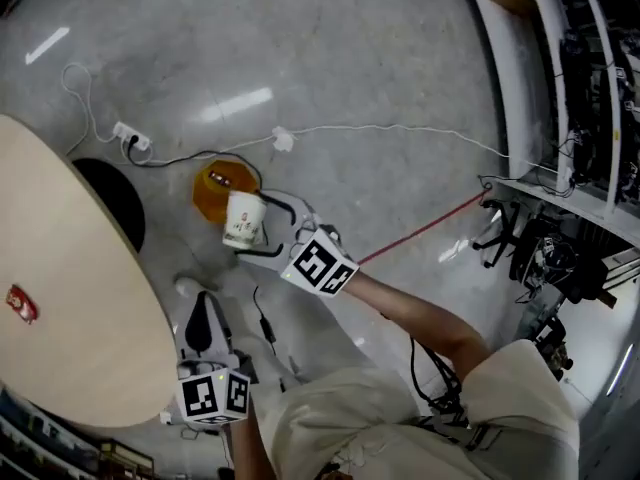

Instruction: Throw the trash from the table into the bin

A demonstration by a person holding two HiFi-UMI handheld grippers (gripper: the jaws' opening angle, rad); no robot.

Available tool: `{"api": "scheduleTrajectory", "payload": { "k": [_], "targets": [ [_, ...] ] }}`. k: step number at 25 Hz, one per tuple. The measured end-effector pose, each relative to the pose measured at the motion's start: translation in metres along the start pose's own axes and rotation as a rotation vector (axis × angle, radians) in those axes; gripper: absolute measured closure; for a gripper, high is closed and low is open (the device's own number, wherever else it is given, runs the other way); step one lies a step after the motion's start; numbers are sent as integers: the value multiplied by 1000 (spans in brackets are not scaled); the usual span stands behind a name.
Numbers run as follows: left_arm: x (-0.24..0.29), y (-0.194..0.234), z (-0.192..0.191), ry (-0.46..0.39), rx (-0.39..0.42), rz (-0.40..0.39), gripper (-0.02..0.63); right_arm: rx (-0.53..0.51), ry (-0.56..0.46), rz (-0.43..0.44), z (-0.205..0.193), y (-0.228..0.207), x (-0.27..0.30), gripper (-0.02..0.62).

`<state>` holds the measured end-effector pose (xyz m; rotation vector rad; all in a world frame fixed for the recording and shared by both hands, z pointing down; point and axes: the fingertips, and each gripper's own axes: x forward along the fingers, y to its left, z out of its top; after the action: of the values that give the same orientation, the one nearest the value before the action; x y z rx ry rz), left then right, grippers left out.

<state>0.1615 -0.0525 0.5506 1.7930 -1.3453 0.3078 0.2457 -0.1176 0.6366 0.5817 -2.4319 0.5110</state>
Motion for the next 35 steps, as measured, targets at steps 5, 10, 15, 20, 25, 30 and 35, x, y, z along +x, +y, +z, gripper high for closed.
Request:
{"api": "scheduleTrajectory", "payload": {
  "k": [5,10,15,20,25,30,35],
  "targets": [
    [9,19,-25,94,28,64,603,54,11,74,-29,18,40,106],
    [36,48,-50,108,64,94,603,101,58,77,-70,15,82,106],
    [63,74,-85,156,60,136,603,113,87,94,-102,19,116,106],
    [100,103,-124,199,60,170,603,117,129,96,-142,13,150,106],
    [135,128,-157,225,59,185,603,117,178,101,-188,10,183,106],
    [156,155,-190,250,54,196,603,105,230,97,-234,7,218,106],
    [160,170,-208,254,47,199,603,176,340,85,-289,-1,254,106]
  ]
}}
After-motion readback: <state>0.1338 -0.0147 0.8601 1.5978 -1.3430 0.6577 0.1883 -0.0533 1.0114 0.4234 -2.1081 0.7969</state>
